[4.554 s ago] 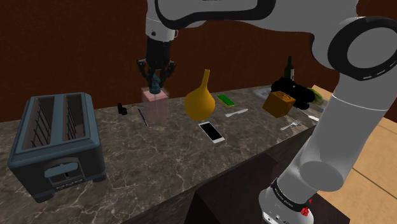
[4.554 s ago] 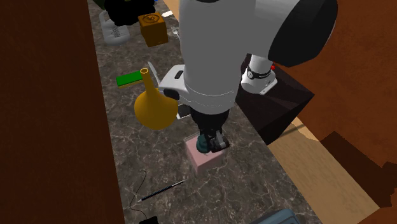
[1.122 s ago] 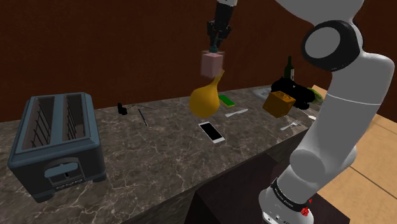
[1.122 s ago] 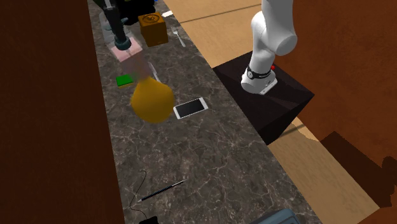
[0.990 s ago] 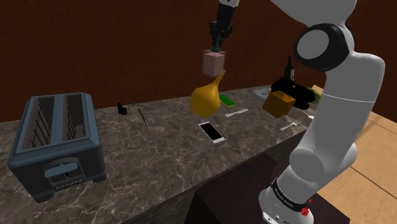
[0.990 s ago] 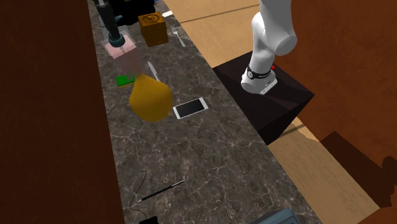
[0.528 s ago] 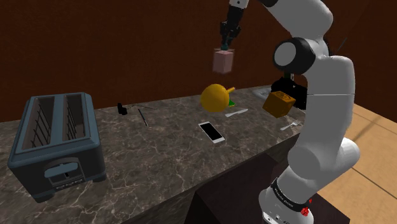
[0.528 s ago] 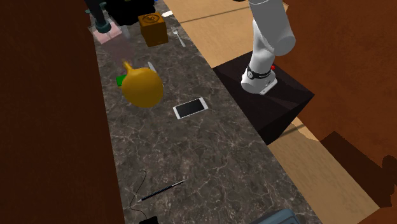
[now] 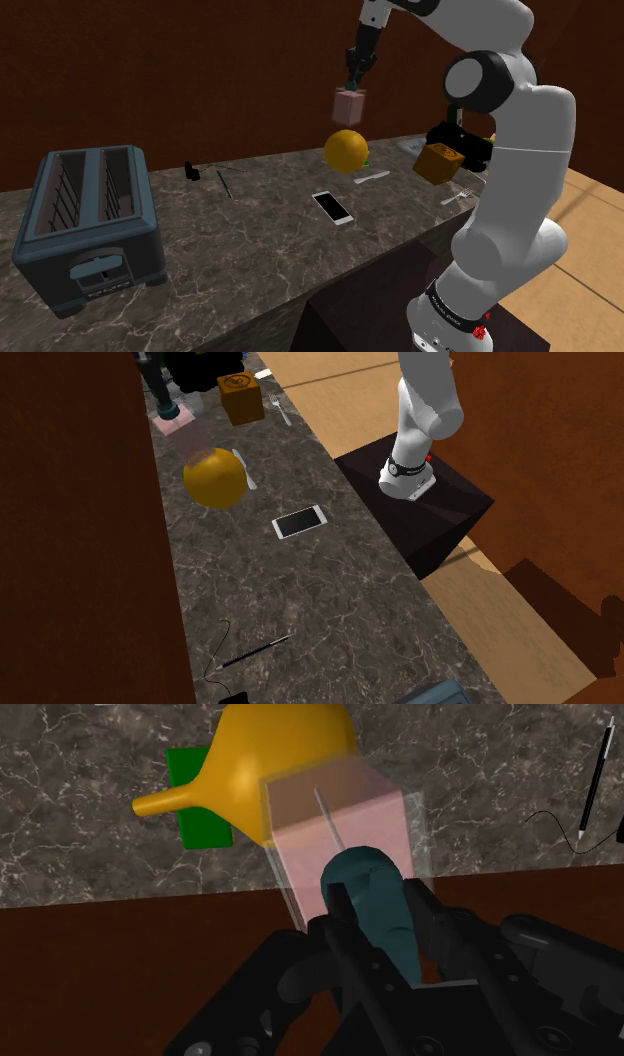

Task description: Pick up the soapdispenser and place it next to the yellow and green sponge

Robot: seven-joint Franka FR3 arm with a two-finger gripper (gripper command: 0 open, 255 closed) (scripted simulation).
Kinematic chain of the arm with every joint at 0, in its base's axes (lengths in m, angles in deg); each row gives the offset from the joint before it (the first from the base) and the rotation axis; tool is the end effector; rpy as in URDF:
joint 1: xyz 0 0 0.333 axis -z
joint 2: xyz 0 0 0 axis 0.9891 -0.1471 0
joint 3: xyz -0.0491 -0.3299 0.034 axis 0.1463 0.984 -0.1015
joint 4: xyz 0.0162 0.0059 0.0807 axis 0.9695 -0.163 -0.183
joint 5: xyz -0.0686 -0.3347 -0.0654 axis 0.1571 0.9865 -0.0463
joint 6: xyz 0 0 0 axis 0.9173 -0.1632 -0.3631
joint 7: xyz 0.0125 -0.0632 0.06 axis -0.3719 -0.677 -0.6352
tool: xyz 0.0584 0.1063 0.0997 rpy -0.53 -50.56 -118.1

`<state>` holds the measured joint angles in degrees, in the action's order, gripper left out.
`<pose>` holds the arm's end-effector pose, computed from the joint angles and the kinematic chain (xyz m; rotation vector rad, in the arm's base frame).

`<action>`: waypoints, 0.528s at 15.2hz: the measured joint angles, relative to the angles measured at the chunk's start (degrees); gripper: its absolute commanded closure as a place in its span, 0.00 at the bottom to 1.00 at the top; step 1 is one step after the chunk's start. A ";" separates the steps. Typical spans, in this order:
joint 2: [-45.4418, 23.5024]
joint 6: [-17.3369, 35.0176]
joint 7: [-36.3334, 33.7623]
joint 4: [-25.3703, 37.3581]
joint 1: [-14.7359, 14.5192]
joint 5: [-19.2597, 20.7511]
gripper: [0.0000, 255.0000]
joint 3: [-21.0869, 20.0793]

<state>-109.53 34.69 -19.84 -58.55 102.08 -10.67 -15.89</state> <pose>0.5992 -0.1794 0.5804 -3.0967 0.2165 -0.0104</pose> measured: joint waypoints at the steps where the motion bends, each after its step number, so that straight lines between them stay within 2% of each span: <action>1: 0.76 1.39 -0.06 -2.15 0.02 -0.05 1.00 -0.02; 8: 4.93 9.84 0.23 -13.08 0.38 -0.40 1.00 -0.08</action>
<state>-104.59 44.54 -19.61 -71.63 102.46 -11.07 -15.97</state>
